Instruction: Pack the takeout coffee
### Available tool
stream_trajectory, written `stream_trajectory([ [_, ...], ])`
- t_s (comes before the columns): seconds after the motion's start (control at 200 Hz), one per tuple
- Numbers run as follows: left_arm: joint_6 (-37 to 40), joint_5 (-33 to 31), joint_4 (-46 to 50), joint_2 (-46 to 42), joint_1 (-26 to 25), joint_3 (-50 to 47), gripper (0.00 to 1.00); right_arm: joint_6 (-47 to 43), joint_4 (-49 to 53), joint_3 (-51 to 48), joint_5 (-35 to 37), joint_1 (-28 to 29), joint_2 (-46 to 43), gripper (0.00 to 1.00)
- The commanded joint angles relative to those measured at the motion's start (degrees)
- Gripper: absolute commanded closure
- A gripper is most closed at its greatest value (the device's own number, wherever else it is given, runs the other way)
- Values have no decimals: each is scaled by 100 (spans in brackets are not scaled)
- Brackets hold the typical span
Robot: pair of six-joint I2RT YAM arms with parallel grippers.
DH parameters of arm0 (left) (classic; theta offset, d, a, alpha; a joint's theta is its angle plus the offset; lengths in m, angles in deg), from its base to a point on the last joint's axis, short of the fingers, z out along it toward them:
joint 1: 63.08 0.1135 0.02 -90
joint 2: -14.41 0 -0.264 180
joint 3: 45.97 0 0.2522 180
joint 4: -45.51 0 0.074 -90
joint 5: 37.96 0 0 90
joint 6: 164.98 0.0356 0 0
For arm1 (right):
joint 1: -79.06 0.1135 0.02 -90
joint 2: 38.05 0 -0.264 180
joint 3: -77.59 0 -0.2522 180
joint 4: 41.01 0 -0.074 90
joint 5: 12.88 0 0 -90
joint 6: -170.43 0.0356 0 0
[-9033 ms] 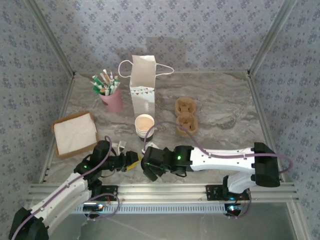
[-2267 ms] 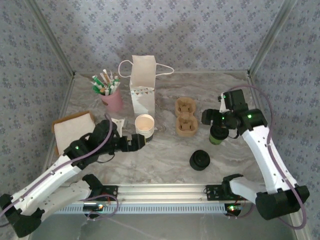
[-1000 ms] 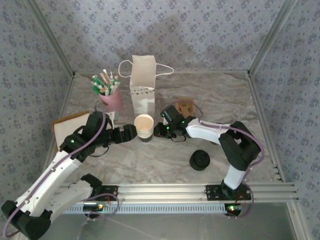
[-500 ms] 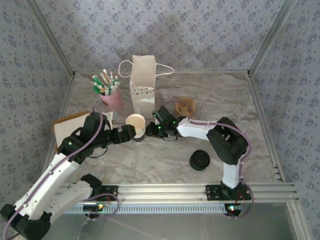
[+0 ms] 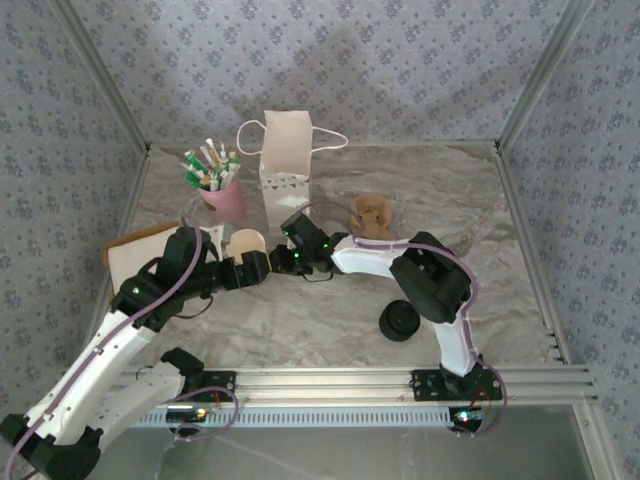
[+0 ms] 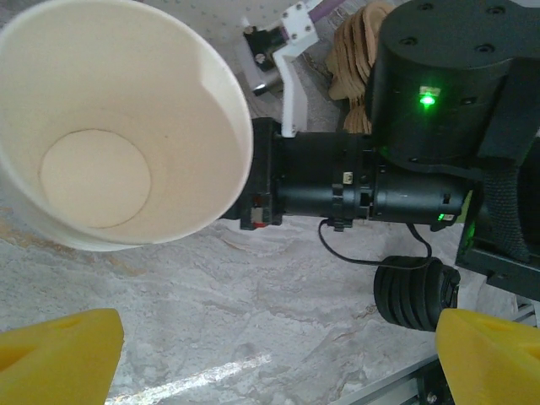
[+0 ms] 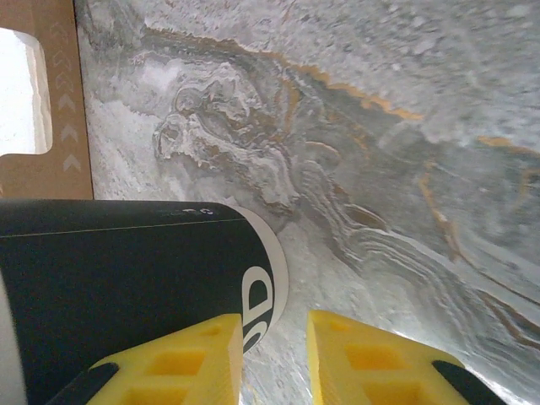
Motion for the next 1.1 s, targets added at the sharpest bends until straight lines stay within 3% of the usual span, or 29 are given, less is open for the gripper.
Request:
stream_trajectory([
  [0.0,21,64,131,-109,48,209,5,139,-48,271,-70,104,202,71],
  [0.585,-3,91,317,-248,59,461,5,246,-50,922,-313,400,735,69],
  [0.889,-122,360,228,-91,6,725,5,-108,271,-55,-278,250,-618,59],
  [1.094,-143,2,133,375,-501,1141,4,-555,789,-997,-199,8,-2044,44],
])
